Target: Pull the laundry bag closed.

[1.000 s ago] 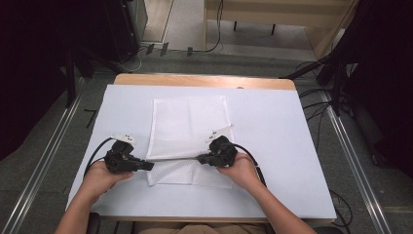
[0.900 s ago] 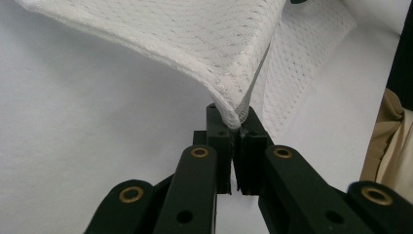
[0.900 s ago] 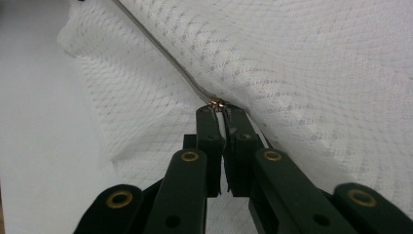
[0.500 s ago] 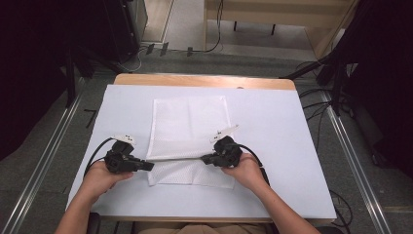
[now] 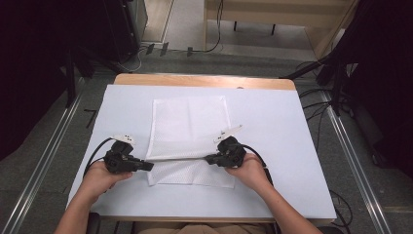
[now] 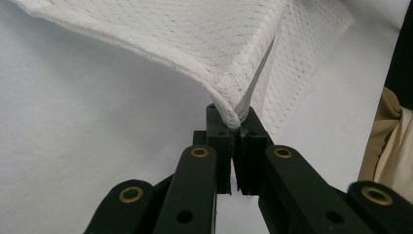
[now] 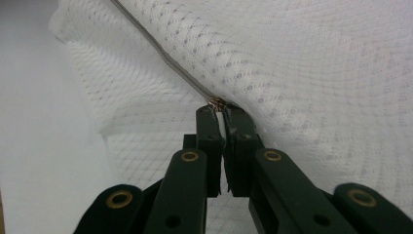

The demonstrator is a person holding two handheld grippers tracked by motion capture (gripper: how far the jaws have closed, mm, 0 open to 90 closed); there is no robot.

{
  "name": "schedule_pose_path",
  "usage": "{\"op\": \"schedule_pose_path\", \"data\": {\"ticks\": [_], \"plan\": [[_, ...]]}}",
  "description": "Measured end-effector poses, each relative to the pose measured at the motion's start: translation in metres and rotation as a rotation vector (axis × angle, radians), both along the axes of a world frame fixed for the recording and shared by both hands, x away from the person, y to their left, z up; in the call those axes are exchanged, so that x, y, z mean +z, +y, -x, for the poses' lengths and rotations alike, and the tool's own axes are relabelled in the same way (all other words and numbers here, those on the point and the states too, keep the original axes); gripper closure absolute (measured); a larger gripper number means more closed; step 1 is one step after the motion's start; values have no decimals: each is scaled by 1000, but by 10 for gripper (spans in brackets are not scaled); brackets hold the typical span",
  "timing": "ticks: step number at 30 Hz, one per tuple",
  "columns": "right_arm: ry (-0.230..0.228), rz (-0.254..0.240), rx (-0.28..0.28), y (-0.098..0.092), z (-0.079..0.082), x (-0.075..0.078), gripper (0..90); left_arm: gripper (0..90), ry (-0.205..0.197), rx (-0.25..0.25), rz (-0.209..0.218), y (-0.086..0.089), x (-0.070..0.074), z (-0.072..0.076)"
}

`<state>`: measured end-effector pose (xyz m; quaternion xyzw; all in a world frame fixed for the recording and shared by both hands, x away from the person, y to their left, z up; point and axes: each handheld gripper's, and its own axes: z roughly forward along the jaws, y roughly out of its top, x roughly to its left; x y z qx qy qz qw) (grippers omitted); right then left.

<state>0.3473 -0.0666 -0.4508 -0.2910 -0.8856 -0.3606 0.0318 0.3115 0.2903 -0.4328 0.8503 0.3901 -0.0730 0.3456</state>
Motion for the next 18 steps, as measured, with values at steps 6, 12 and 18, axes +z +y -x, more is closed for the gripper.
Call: {"op": "schedule_pose_path", "data": {"ticks": [6,12,18], "plan": [[1,5,1,-5,0,1,879,872,1,-3,-3,0,0,0],[5,11,-10,-12,0,0,879,873,-4,-2,-3,1,0,0],[12,23,-23,-17,-1,-2,878,872,-2,0,0,2,0,0]]}}
